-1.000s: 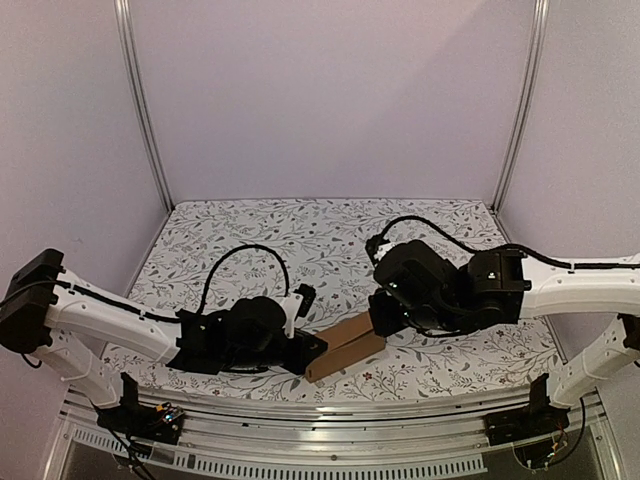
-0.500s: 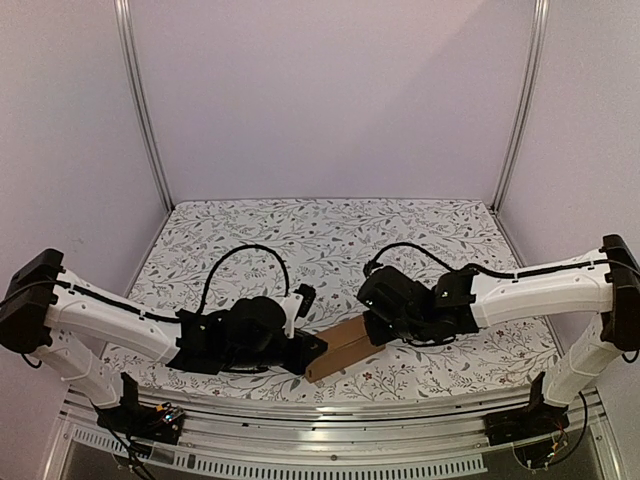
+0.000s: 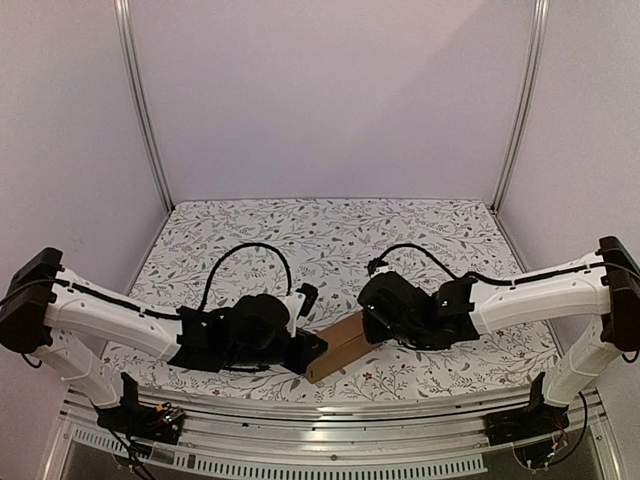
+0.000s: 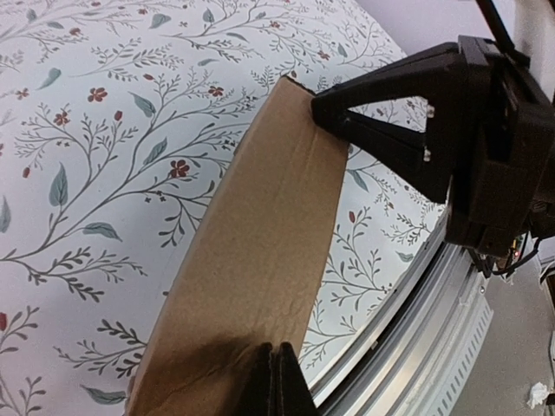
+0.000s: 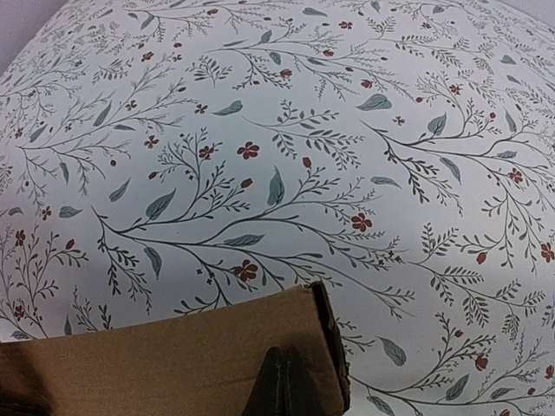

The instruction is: Fold the paper box

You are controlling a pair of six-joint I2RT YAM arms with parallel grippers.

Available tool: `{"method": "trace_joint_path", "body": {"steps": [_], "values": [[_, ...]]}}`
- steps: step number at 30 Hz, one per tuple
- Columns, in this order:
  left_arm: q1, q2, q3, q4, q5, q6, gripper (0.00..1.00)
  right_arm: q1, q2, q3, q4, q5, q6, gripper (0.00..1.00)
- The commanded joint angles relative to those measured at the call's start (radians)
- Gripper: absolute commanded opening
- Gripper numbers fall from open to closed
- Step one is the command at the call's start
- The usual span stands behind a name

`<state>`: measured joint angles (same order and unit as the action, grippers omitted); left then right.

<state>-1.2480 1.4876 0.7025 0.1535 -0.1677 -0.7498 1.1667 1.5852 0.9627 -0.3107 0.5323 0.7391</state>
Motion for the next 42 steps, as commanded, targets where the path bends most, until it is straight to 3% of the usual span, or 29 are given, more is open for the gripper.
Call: {"method": "trace_joint_path", "body": {"steps": [1, 7, 11, 17, 21, 28, 32, 42], "values": [[0.009, 0.002, 0.034, -0.240, 0.001, 0.051, 0.00, 0.002, -0.001, 0.041, -0.154, -0.032, -0.031, 0.00], [0.033, -0.085, 0.160, -0.382, -0.062, 0.120, 0.08, 0.005, -0.088, 0.070, -0.183, -0.032, -0.053, 0.00], [0.057, -0.132, 0.218, -0.468, -0.130, 0.140, 0.24, 0.029, -0.160, 0.051, -0.198, -0.031, -0.039, 0.00], [0.145, -0.096, 0.252, -0.524, -0.140, 0.135, 0.22, 0.104, -0.234, -0.048, -0.192, 0.033, 0.076, 0.00], [0.214, -0.029, 0.249, -0.481, -0.057, 0.131, 0.00, 0.115, -0.256, -0.236, 0.015, -0.012, 0.286, 0.00], [0.256, 0.119, 0.287, -0.398, 0.084, 0.135, 0.00, 0.142, -0.128, -0.309, 0.135, -0.008, 0.485, 0.00], [0.255, 0.170, 0.316, -0.391, 0.147, 0.141, 0.00, 0.142, -0.052, -0.343, 0.313, -0.067, 0.553, 0.00], [0.237, 0.165, 0.320, -0.395, 0.222, 0.127, 0.00, 0.143, 0.115, -0.293, 0.518, -0.112, 0.632, 0.00]]}}
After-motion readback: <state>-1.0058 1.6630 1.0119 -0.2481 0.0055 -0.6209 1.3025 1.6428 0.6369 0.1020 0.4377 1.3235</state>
